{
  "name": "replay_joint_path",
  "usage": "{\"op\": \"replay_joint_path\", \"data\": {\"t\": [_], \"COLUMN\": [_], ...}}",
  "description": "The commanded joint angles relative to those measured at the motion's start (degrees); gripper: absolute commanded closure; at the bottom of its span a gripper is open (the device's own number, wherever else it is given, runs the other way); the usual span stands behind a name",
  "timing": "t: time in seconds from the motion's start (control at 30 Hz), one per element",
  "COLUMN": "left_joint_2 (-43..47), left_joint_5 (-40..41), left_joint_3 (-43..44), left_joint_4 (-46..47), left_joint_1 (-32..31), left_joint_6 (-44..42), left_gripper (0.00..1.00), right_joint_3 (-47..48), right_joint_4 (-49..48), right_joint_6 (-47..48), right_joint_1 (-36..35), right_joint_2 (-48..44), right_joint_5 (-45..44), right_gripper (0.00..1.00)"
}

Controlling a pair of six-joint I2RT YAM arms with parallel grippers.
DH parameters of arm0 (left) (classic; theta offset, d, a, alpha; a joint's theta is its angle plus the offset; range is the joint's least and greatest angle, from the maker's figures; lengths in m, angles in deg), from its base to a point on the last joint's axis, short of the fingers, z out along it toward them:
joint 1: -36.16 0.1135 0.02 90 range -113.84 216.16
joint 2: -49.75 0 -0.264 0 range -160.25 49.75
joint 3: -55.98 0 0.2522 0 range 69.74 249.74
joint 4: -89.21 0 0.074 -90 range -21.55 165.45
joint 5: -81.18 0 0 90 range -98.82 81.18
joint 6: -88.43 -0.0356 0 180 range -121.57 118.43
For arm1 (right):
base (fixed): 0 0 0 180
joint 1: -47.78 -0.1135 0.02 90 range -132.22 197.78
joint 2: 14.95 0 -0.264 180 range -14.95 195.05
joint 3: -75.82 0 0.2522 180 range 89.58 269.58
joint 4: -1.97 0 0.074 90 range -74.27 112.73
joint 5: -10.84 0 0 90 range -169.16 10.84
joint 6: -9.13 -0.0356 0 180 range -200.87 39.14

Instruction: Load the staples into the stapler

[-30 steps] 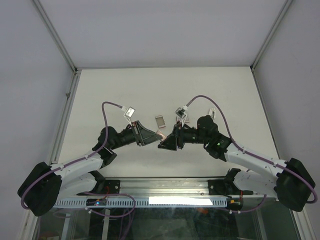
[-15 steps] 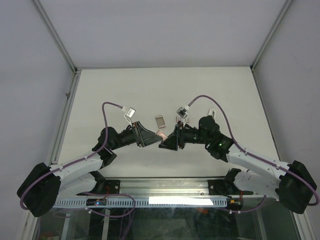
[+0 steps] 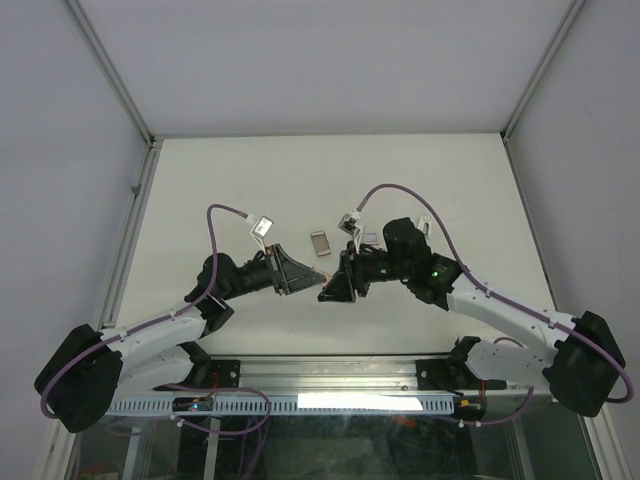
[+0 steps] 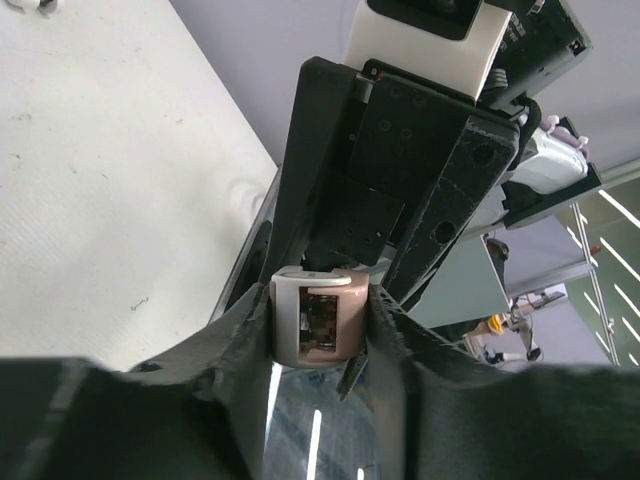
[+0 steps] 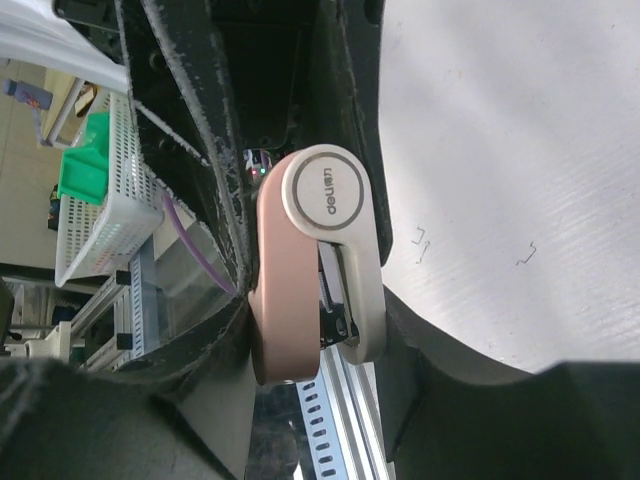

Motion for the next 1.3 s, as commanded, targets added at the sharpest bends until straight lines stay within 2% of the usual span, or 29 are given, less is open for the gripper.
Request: {"op": "replay_joint_path", "data": {"t": [0.0,0.03,0.07,0.13,0.17,0.23,0.3,0.43,0.5,0.57,0.77,0.9,0.93,1.03,1.07,1.13,1.17,1.27], "left_joint_2": [-0.2,0.0,0.2,0.9,1.3,1.8,1.8,1.7,1.8,2.0,2.3,2.3,2.4,2.7,2.7,2.7,2.7,2.8], "left_joint_5": [-0.7,-0.6,-0.3,1.1,1.9,3.3,3.8,4.1,3.9,3.6,3.4,3.6,3.7,4.1,4.1,4.2,4.2,4.3], "left_joint_3": [0.6,0.4,0.3,-0.2,-0.6,-1.3,-1.9,-2.1,-2.1,-2.0,-2.3,-2.3,-2.3,-2.2,-2.2,-2.1,-2.1,-2.2], "left_joint_4": [2.4,2.5,2.6,3.2,4.0,6.0,8.6,10.3,10.2,10.1,9.8,10.1,10.2,10.0,10.0,9.9,9.8,9.5], "left_joint_1": [0.1,0.0,0.0,0.0,0.0,0.0,0.0,0.0,0.0,0.1,0.0,0.0,0.0,0.0,0.0,0.0,0.0,0.0], "left_joint_6": [-0.6,-0.7,-0.6,-0.3,-0.1,0.6,1.4,1.9,1.9,1.9,2.1,2.2,2.3,2.3,2.2,2.2,2.2,2.1], "left_gripper": [0.71,0.77,0.81,0.87,0.89,0.92,0.94,0.94,0.94,0.94,0.95,0.95,0.95,0.95,0.95,0.95,0.95,0.94], "right_joint_3": [4.0,4.4,4.4,3.1,2.0,-1.4,-5.6,-12.9,-15.1,-15.6,-16.4,-15.7,-15.6,-14.8,-15.0,-15.3,-15.3,-15.7], "right_joint_4": [1.7,2.7,2.9,0.6,-1.9,-9.0,-18.4,-35.2,-40.1,-41.3,-45.4,-45.7,-45.4,-43.8,-43.8,-44.1,-44.0,-44.4], "right_joint_6": [3.8,4.1,3.9,1.9,0.1,-4.7,-11.1,-21.7,-24.4,-26.0,-28.7,-29.2,-28.9,-27.6,-27.7,-27.8,-27.7,-27.2], "right_joint_1": [0.0,0.0,0.0,0.3,0.5,0.6,0.6,0.7,0.7,0.7,0.7,0.6,0.6,0.6,0.6,0.6,0.6,0.6], "right_joint_2": [0.7,0.7,0.5,-0.9,-1.9,-4.1,-5.7,-7.0,-6.7,-6.2,-4.2,-2.5,-2.1,-0.9,-0.6,-0.3,-0.4,-1.1], "right_joint_5": [4.3,3.4,2.2,-0.3,-1.6,-3.6,-5.2,-7.7,-8.3,-8.9,-7.9,-5.9,-5.2,-2.5,-2.3,-2.4,-2.7,-3.5], "right_gripper": [1.00,1.00,0.85,0.46,0.31,0.14,0.09,0.07,0.07,0.10,0.29,0.50,0.53,0.51,0.57,0.97,1.00,1.00]}}
